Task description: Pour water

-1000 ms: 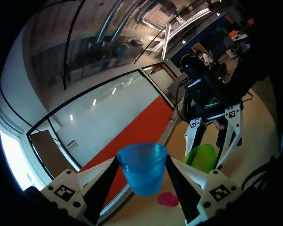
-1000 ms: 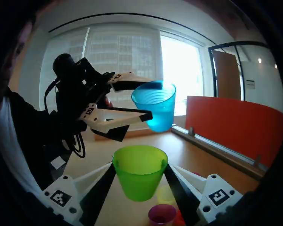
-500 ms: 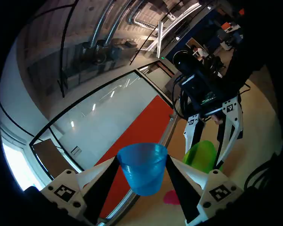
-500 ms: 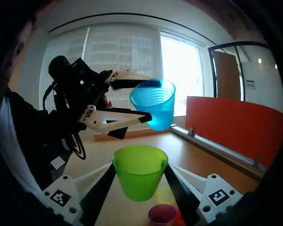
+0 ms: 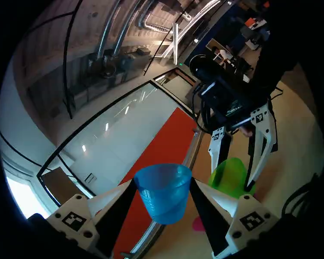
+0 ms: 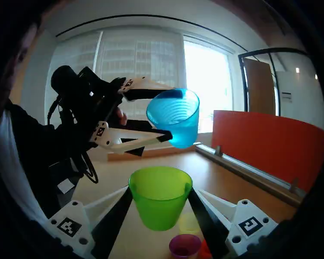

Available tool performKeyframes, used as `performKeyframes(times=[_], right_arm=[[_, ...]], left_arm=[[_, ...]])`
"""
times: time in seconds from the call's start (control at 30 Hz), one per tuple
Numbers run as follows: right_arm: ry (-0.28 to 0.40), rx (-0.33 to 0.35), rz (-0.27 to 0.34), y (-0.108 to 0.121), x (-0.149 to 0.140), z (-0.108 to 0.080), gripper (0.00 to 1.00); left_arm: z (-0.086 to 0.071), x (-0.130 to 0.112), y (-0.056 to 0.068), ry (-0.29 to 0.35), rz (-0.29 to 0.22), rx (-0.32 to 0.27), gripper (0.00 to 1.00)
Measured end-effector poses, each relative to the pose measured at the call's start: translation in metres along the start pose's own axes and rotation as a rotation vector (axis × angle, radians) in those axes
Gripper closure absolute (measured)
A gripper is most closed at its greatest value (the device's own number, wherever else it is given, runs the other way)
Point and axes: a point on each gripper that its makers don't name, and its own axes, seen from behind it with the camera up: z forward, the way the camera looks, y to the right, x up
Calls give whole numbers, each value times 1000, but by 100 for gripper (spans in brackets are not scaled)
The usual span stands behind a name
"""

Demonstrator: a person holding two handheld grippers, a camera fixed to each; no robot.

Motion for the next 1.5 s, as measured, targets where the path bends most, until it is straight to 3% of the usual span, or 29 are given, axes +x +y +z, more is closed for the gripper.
performKeyframes(times=[0.77,1.5], right_arm=[[4,2,-1,-1,1,3,9],[4,-4,-4,4,1,2,9]], left_arm=[[-3,3,0,-2,102,4,13],[0,4,9,-8,191,-1,13]])
